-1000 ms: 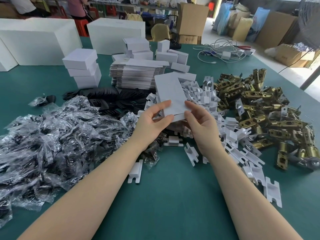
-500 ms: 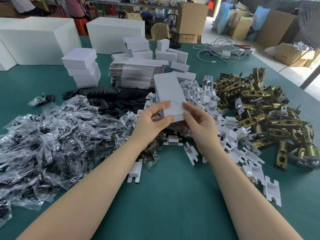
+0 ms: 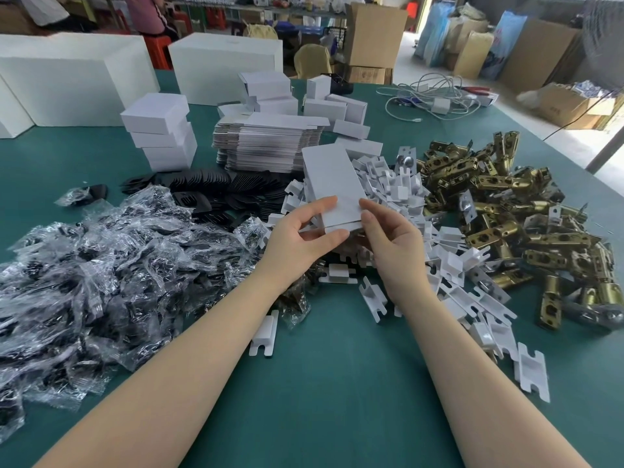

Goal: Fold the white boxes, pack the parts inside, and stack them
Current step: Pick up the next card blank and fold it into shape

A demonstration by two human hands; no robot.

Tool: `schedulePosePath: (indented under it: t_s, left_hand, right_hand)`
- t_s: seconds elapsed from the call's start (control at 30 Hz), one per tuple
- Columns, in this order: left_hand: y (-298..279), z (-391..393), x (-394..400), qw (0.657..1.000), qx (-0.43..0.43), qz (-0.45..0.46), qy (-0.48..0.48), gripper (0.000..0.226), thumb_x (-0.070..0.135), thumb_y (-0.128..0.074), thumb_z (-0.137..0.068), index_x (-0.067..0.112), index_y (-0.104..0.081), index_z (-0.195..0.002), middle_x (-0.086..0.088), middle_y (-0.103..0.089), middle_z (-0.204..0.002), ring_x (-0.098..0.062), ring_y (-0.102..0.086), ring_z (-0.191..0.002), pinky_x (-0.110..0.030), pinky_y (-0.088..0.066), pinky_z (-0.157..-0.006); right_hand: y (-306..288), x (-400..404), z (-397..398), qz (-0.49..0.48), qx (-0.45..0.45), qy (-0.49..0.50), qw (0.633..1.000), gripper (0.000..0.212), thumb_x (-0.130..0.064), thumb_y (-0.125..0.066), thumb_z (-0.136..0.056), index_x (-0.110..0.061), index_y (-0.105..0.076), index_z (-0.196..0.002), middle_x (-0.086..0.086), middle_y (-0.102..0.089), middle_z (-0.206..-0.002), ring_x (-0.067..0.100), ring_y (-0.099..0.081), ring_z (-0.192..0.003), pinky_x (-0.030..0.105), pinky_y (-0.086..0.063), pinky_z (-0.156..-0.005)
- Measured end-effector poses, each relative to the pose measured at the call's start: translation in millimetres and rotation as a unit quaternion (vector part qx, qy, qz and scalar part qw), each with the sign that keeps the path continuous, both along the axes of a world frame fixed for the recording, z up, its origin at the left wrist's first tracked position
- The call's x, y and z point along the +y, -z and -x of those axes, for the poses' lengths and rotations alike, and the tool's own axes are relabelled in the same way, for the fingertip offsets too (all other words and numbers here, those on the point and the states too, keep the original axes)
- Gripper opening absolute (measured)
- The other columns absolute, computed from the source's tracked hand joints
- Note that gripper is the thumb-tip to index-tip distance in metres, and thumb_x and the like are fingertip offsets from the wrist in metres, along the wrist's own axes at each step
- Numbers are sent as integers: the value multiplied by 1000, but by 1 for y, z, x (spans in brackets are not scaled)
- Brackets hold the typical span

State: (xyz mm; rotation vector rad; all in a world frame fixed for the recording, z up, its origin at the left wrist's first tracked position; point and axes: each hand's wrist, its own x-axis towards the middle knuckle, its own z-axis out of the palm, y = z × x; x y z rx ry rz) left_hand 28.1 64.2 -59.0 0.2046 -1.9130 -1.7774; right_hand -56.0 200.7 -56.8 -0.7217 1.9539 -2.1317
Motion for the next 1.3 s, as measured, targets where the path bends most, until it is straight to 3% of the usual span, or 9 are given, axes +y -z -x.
schedulePosePath:
  t_s: [0.13,0.3,0.47,0.57,0.67,0.83,0.9,1.13,1.3]
  left_hand:
    - [-1,0,-1,999,-4,36,-23,43,43,-75,-77,36,-64,-118,8,-63,-129,3,-62,-110,-12,-51,-86]
    - [0,1,0,999,-11,0,-43,30,48,-75,-78,46,-68,-107,4,-68,-123,-17,-63,-117,-45,-53,-98]
    - [-3,-1,2,999,-5,-14,-29,32,40,-78,-77,43,-69,-107,3,-68,-123,-11,-65,-113,-33,-57,-91]
    - [-4,0,2,999,8,-30,-36,33,19,-80,-80,34,-69,-108,2,-68,-121,-6,-68,-105,-17,-54,-80]
    - [-5,0,2,999,5,-26,-39,32,20,-79,-82,35,-69,-107,2,-70,-118,-11,-68,-107,-22,-55,-84]
    - [-25,0,-3,995,-13,-97,-6,20,50,-73,-79,38,-77,-94,8,-74,-109,-21,-69,-105,-40,-57,-91]
    - [-33,1,-8,996,-18,-91,-8,12,37,-72,-87,35,-77,-97,9,-74,-101,-18,-70,-100,-34,-60,-83]
    - [-62,-6,-2,989,63,-132,-22,90,-2,-67,-77,42,-29,-145,-6,-64,-119,-22,-67,-107,-46,-59,-84]
    - [-57,-12,25,997,-7,-70,14,42,19,-75,-71,32,-59,-108,4,-70,-109,-20,-66,-107,-38,-56,-90]
  right_hand:
    - [-1,0,-1,-4,10,-8,1000,19,-23,-61,-98,-36,-68,-111,-6,-75,-97,41,-65,-88,50,-58,-76]
    - [-5,1,-3,-12,33,-22,999,33,-18,-70,-91,-32,-63,-120,-6,-74,-103,4,-70,-83,16,-55,-69]
    - [-2,2,0,4,27,5,1000,26,-14,-74,-87,-31,-71,-106,-2,-76,-95,21,-73,-87,40,-61,-80]
    - [-1,1,-1,9,35,4,999,28,-17,-76,-86,-36,-70,-107,-8,-76,-93,23,-73,-85,32,-61,-75]
    - [-3,0,-3,3,47,9,999,32,-19,-74,-88,-42,-67,-109,-13,-75,-92,22,-72,-83,23,-58,-71]
    - [-9,-1,-6,-20,84,22,996,35,-20,-69,-92,-52,-63,-106,-24,-72,-97,31,-70,-83,47,-60,-76]
    - [-9,-2,-7,-25,102,22,994,34,-23,-65,-95,-53,-59,-111,-26,-70,-105,24,-72,-81,46,-61,-75]
    - [-20,4,-4,-4,149,118,982,21,-31,-48,-103,-41,-56,-119,-18,-67,-107,11,-67,-81,28,-59,-67]
    - [-32,16,8,-66,105,149,981,17,-25,-51,-100,-39,-57,-107,-7,-67,-93,19,-65,-75,36,-57,-63]
